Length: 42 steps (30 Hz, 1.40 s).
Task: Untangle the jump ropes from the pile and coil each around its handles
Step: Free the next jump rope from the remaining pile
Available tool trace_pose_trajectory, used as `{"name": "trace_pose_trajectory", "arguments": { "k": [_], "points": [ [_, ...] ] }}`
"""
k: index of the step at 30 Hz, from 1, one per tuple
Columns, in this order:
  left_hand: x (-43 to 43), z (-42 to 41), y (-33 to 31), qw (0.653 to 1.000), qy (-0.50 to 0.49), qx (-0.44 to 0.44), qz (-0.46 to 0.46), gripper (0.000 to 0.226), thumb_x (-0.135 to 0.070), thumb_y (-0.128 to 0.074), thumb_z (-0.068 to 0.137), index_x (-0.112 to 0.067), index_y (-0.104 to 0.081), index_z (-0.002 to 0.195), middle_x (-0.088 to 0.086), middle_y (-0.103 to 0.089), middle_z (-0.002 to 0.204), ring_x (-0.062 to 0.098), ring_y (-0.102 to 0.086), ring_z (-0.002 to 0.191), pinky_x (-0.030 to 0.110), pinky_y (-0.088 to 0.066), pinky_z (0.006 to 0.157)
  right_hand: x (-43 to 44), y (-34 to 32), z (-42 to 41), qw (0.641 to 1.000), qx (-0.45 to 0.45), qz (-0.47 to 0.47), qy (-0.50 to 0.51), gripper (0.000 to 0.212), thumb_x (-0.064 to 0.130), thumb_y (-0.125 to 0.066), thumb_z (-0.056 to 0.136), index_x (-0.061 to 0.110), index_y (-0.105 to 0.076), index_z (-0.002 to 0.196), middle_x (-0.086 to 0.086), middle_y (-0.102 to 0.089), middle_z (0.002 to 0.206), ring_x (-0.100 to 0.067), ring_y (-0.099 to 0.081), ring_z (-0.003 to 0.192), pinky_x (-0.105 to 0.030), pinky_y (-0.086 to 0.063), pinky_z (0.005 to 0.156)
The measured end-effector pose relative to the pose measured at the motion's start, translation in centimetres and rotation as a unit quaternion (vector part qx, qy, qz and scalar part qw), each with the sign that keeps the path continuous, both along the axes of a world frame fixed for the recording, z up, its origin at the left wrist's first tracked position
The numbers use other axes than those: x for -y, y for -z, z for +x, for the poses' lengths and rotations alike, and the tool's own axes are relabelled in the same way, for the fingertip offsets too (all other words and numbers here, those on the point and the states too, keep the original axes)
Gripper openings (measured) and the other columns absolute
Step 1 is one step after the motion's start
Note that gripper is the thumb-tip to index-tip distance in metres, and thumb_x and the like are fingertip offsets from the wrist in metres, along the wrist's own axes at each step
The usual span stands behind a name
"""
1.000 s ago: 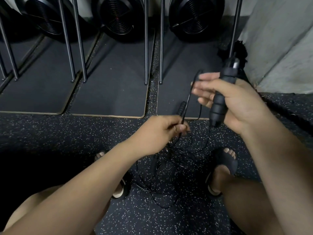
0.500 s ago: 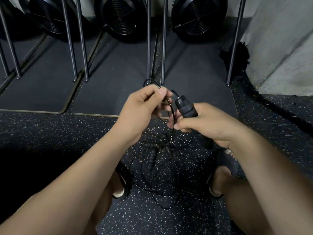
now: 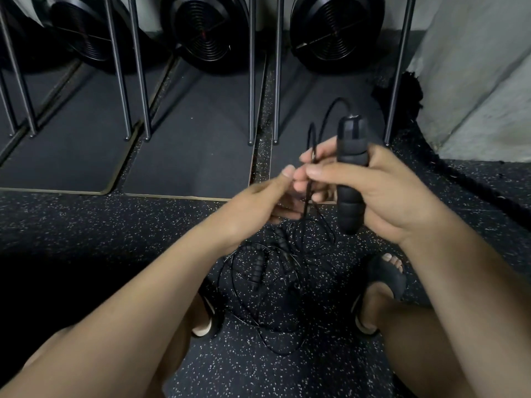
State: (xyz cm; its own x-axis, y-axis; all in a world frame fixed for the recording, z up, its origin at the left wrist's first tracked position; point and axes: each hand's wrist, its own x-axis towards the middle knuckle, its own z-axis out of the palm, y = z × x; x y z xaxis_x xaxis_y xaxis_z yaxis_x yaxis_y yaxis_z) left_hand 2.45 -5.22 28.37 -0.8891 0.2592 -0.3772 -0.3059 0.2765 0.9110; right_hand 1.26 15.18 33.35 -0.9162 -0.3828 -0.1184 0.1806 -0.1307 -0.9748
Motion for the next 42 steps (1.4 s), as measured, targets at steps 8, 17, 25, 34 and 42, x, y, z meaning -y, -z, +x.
{"name": "trace_pose_trajectory", "arguments": {
  "k": [8,17,25,34,42],
  "points": [
    [-2.8,2.4,1.4,0.984,0.178,-0.007,-0.01,0.031,-0.05,-0.056,0.107,-0.023,-0.072,0.106,-0.009,-0.078,0.117,0.01,-0.071,0.111,0.039,-0.051,0.105,-2.0,-0.7,-1.5,0.98,0.045,-0.096,0.165,0.014,0.003,-0.068,0.098,0.01,-0.071,0.11,-0.01,-0.082,0.106,-0.022,-0.079,0.101,-0.023,-0.057,0.066],
    [-3.5,2.4,1.7,0.986,0.128,-0.087,0.062,0.021,-0.012,-0.06,0.108,0.005,-0.072,0.109,0.009,-0.08,0.106,0.012,-0.073,0.098,0.027,-0.056,0.093,-2.6,0.8,-2.2,0.985,0.086,-0.004,0.15,0.035,0.01,-0.071,0.099,0.0,-0.066,0.132,-0.017,-0.081,0.113,-0.031,-0.079,0.108,-0.033,-0.064,0.085],
    [-1.0,0.8,-0.4,0.983,-0.004,-0.137,0.122,0.018,-0.013,-0.067,0.104,0.004,-0.073,0.101,0.019,-0.075,0.097,0.023,-0.073,0.08,0.036,-0.058,0.079,-0.6,2.2,-1.0,0.988,0.097,0.112,0.035,0.025,-0.006,-0.067,0.093,0.012,-0.079,0.106,-0.016,-0.079,0.1,-0.025,-0.073,0.085,-0.036,-0.063,0.081],
    [1.3,-0.7,-1.0,0.968,-0.132,-0.15,0.154,0.017,-0.017,-0.064,0.105,-0.005,-0.077,0.104,0.007,-0.073,0.088,0.016,-0.066,0.072,0.025,-0.056,0.067,1.4,2.7,0.1,0.984,0.123,0.099,-0.084,0.028,-0.013,-0.062,0.094,0.001,-0.075,0.113,-0.016,-0.081,0.112,-0.026,-0.077,0.114,-0.044,-0.053,0.111],
    [2.1,-1.3,-0.7,0.952,-0.228,-0.142,0.146,0.019,-0.027,-0.068,0.105,-0.012,-0.079,0.1,0.006,-0.073,0.09,0.019,-0.065,0.082,0.041,-0.047,0.079,2.5,3.2,0.4,0.986,0.083,0.139,-0.04,0.03,-0.002,-0.078,0.091,-0.003,-0.071,0.119,-0.012,-0.083,0.103,-0.02,-0.08,0.101,-0.028,-0.056,0.09]
  ]
}}
